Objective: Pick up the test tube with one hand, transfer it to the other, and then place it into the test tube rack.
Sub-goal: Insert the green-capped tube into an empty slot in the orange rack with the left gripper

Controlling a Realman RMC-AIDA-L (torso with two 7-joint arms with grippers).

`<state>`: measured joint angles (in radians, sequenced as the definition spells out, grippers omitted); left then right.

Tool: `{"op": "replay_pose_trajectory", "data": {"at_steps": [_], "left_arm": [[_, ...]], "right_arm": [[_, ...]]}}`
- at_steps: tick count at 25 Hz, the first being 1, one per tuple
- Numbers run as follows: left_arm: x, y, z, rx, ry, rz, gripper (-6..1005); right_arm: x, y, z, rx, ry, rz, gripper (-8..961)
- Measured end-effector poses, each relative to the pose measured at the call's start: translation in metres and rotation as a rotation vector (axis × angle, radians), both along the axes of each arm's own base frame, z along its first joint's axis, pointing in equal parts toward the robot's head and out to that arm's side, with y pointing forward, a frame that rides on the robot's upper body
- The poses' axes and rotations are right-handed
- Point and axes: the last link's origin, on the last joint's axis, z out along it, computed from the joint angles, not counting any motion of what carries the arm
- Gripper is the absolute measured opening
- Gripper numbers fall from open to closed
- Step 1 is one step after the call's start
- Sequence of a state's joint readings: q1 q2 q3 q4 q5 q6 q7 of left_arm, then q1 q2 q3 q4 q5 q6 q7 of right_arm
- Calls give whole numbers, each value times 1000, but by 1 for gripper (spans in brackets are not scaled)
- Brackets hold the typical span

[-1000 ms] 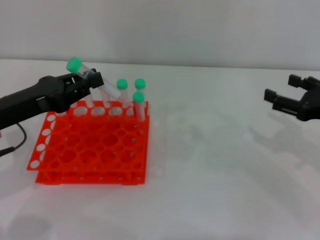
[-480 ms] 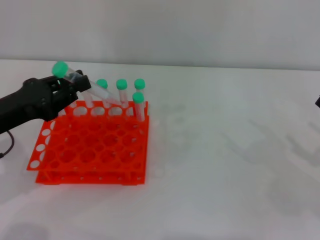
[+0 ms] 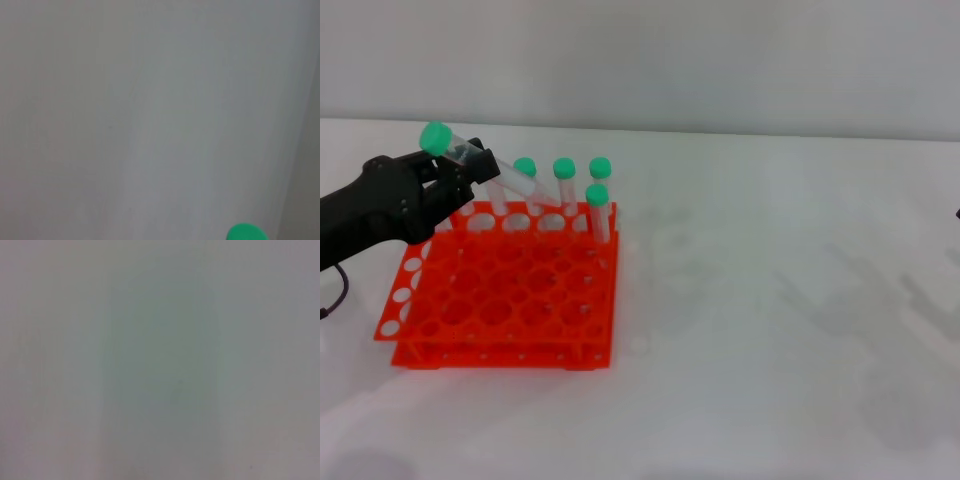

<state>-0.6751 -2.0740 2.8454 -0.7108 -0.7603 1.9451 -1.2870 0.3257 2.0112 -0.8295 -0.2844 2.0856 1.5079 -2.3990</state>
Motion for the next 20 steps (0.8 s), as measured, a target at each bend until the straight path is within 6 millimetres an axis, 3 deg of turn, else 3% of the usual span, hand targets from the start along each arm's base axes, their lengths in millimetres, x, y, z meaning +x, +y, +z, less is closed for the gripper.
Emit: {"op": "replay_pose_trajectory", "data": {"at_steps": [14,20], "left_arm": [[-12,-4,18,-60,65,122,210],[-5,11,21,-17,114,105,210]], "right_arm": [[4,-3,1,12,10,-21,825],[2,-3,-2,-2,19,-10,825]]}}
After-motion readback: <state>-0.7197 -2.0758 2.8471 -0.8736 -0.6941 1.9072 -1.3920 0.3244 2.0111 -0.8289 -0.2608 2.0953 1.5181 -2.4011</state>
